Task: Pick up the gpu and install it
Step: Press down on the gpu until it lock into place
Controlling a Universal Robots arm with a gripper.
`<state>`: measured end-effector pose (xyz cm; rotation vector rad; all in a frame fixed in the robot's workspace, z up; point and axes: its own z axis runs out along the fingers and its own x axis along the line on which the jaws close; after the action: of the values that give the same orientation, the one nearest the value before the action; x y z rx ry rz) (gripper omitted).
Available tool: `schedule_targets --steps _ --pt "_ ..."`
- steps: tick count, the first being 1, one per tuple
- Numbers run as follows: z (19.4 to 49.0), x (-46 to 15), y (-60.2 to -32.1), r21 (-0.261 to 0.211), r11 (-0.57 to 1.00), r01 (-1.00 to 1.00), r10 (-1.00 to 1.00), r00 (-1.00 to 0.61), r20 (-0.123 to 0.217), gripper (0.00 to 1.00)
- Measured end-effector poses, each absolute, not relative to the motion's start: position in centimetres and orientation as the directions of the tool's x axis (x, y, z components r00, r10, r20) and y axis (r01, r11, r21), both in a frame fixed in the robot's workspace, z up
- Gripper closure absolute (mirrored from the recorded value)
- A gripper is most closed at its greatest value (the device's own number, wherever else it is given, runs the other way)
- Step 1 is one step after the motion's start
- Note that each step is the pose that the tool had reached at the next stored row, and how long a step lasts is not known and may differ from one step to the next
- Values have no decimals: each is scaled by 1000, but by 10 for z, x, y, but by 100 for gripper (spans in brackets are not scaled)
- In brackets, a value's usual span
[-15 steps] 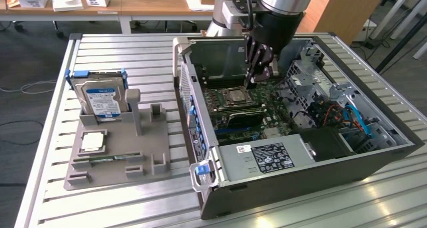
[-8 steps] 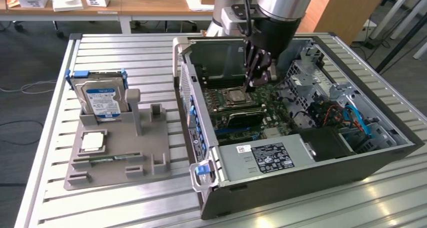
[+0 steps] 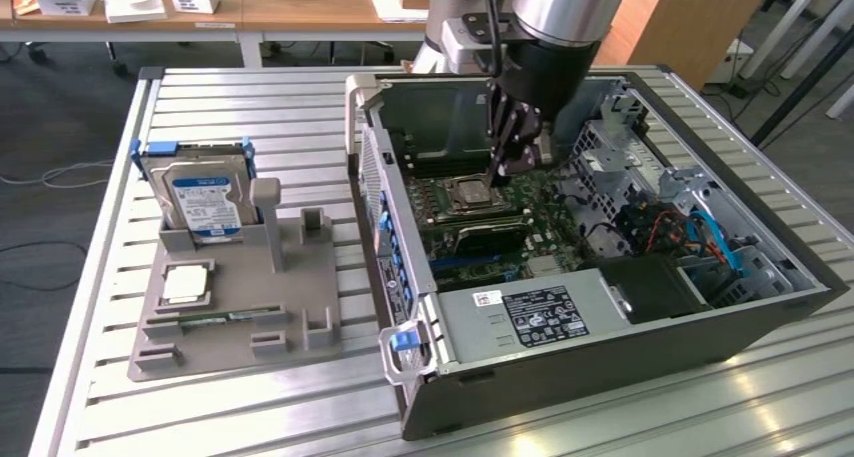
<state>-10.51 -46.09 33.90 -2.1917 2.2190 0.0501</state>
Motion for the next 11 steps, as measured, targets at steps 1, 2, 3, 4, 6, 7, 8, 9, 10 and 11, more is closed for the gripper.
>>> schedule_targets --steps 1,2,3,4,6,7,8,9,10,11 --pt "338 -105 -461 7 12 -1000 -999 -13 -38 89" --pt "336 -105 -461 7 12 -1000 -999 -13 -38 89" --pt "335 -105 -461 7 12 -1000 -999 -13 -38 89" --pt "334 -105 -461 7 12 -1000 -999 -13 -38 89" --pt "333 -105 -461 7 12 -1000 -999 -12 -38 89" --pt "333 -105 -461 7 12 -1000 -999 -12 -38 89" --pt "333 -105 -461 7 12 -1000 -999 -13 -38 89" --pt "332 -105 -461 7 12 -1000 -999 -13 -38 89" --pt "332 -105 -461 7 12 -1000 -999 -13 -38 89" --pt "332 -105 -461 7 12 -1000 -999 -12 -38 89"
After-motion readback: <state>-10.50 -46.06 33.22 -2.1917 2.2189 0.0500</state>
